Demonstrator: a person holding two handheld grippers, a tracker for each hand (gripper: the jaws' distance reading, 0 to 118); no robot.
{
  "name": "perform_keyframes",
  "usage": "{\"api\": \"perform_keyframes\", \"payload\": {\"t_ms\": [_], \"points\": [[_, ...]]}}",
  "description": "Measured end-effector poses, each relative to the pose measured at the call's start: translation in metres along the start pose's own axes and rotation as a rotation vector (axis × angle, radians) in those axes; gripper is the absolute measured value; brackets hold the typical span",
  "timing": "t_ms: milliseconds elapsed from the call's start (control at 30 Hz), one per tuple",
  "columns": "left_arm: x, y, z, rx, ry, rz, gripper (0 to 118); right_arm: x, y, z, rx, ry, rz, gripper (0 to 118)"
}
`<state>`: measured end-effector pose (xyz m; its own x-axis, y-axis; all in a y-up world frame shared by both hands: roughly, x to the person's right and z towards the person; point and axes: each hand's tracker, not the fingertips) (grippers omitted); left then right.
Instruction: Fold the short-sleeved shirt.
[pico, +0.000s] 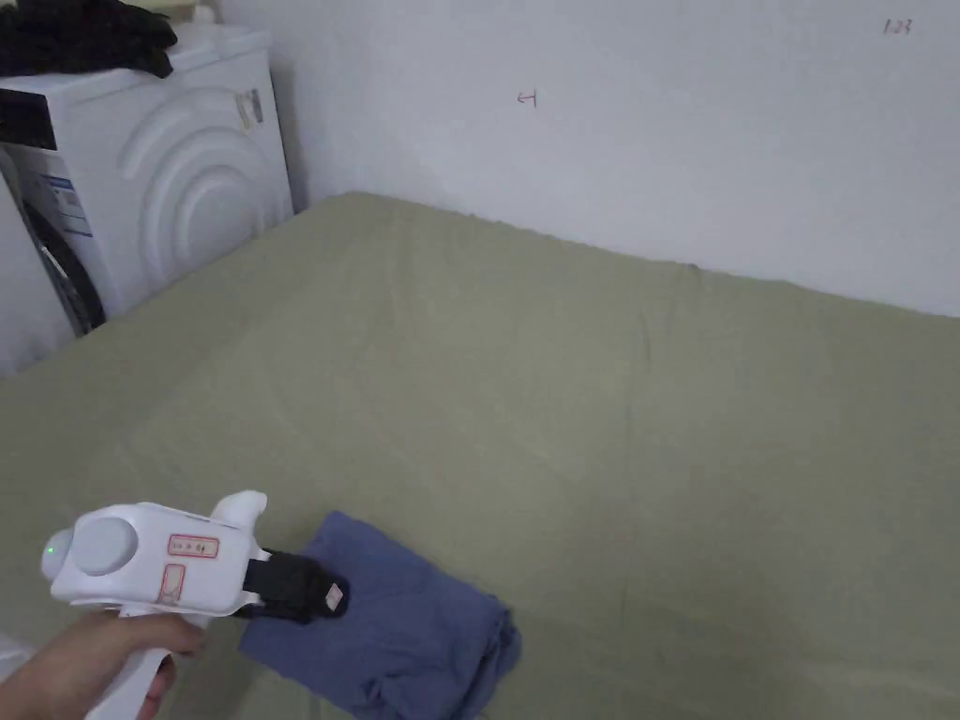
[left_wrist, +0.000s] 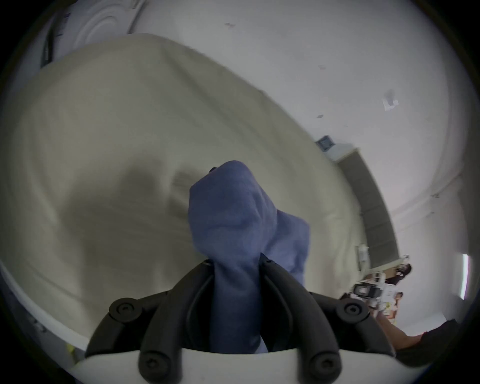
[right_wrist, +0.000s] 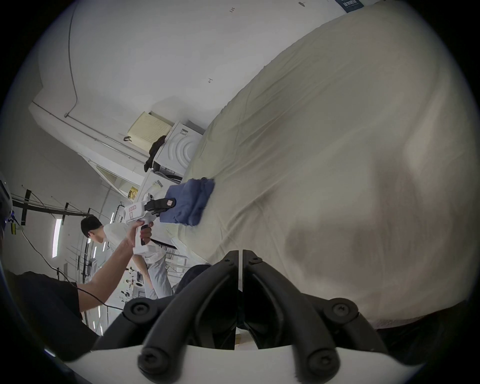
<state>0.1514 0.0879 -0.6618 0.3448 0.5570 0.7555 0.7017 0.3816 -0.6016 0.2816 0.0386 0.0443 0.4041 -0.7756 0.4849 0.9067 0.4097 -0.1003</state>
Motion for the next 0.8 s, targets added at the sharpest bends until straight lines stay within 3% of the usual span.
{"api": "perform_keyframes", "payload": {"t_ms": [67,167,333,367,433,467,600,667,700,733,767,800], "points": [[-0.022,0.012,0.013,-0.027,0.042,0.01,19,-0.002,-0.001,-0.001,0.001,-0.011,-0.002,4],[-0.064,0.023,0.032,-0.054,0.005,0.146,19,-0.007,-0.002,0.0,0.001,-0.018,-0.003,5],[-0.088,0.022,0.046,-0.042,0.089,0.172,22,-0.013,0.0,0.0,-0.006,-0.033,0.005,4],[-0.087,0.018,0.046,-0.041,0.091,0.175,39,-0.013,0.0,0.0,-0.005,-0.032,0.001,4],[-0.091,0.015,0.054,0.014,0.183,0.123,104,-0.014,0.002,-0.002,-0.005,-0.035,-0.006,4],[-0.091,0.011,0.064,0.031,0.188,0.113,109,-0.013,0.003,-0.003,-0.005,-0.037,-0.005,4],[-0.093,-0.007,0.117,0.183,0.204,0.196,109,-0.022,0.004,-0.003,-0.004,-0.029,0.027,4],[-0.079,-0.017,0.145,0.27,0.273,0.224,100,-0.026,0.003,0.0,0.0,-0.029,0.043,5],[-0.073,-0.021,0.156,0.31,0.306,0.24,82,-0.028,0.003,0.003,0.007,-0.036,0.053,5],[-0.057,-0.029,0.168,0.37,0.302,0.216,51,-0.028,0.004,0.008,0.02,-0.048,0.066,5],[-0.038,-0.037,0.176,0.427,0.312,0.181,32,-0.029,0.007,0.015,0.029,-0.061,0.084,5],[-0.016,-0.044,0.181,0.463,0.339,0.126,23,-0.033,0.013,0.023,0.051,-0.103,0.125,4]]}}
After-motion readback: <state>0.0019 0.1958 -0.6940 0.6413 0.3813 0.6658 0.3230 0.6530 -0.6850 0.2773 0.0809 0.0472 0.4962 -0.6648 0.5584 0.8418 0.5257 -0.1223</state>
